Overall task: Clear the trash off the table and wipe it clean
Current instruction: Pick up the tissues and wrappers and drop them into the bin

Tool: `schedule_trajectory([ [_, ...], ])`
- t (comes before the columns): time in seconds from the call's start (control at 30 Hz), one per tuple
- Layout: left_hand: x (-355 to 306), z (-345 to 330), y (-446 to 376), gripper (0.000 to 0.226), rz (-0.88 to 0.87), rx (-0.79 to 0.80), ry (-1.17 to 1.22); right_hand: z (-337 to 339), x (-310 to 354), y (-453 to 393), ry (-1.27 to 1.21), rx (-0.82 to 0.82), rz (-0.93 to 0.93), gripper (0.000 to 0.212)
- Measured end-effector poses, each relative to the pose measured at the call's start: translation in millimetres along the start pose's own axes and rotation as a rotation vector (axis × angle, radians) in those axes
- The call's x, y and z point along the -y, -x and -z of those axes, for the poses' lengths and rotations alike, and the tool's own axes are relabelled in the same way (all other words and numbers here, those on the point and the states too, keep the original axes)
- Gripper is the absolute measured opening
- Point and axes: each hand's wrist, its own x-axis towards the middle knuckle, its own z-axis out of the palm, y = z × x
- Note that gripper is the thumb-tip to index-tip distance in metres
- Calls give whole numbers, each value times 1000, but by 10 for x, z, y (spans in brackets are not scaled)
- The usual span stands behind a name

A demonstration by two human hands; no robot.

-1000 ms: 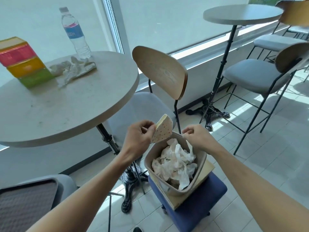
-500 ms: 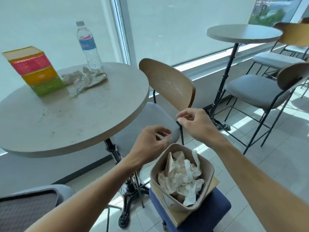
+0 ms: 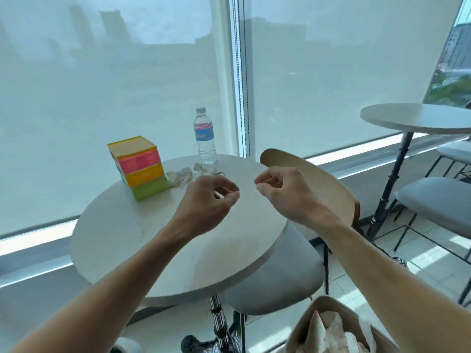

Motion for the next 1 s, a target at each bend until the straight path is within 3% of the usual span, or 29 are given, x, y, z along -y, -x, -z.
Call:
schedule_trajectory([
  [0.27, 810, 420, -488, 12, 168, -92, -172, -600, 155, -644, 178, 160, -10, 20],
  [0.4, 1076, 456, -702, 32, 219, 12, -255, -952, 89, -971, 278, 237, -95, 38],
  [0.67, 1259, 387, -1036, 53, 247, 198, -279, -1348, -31, -1359, 405, 183, -204, 55],
  [0.8, 1280, 347, -1083, 46, 204, 272, -299, -1394, -43, -1413, 402, 161, -193, 48],
  [1.0, 1261, 307, -1101, 24, 178, 82, -267, -1353, -22, -1392, 324, 64, -196, 44],
])
